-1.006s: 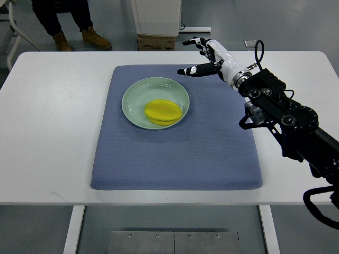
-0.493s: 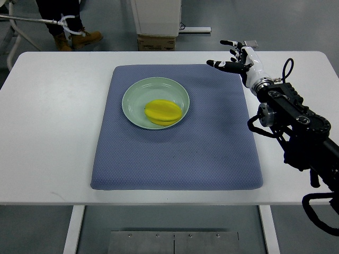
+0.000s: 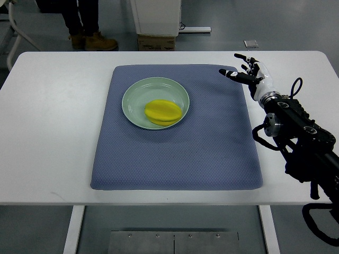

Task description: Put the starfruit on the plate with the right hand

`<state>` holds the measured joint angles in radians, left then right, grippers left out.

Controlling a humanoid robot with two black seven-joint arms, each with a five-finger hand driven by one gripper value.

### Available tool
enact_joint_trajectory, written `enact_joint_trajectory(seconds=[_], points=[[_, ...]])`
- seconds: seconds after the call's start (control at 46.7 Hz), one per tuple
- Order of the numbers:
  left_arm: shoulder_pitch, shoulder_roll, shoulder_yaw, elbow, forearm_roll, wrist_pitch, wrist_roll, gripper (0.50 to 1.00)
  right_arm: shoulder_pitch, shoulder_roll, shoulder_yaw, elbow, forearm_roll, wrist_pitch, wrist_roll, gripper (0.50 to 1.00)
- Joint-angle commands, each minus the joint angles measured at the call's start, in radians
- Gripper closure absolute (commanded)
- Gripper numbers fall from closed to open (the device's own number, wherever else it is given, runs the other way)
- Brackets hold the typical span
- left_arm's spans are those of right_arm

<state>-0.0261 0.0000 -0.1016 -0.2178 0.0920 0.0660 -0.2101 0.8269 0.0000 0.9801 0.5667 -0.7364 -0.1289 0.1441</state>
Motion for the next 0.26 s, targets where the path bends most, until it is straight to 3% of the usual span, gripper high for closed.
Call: enact_joint_trajectory(seconds=[0.0, 0.236], points=[[0.0, 0.0, 0.0, 0.0, 0.0, 0.0, 0.0, 0.5, 0.0, 0.0, -0.001, -0.001, 0.0, 0.0, 0.0, 0.5], [0.0, 0.0, 0.0, 0.0, 0.0, 0.0, 0.0, 0.5, -0.003, 0.0, -0.004, 0.001, 0.002, 0.0, 0.0, 0.5]])
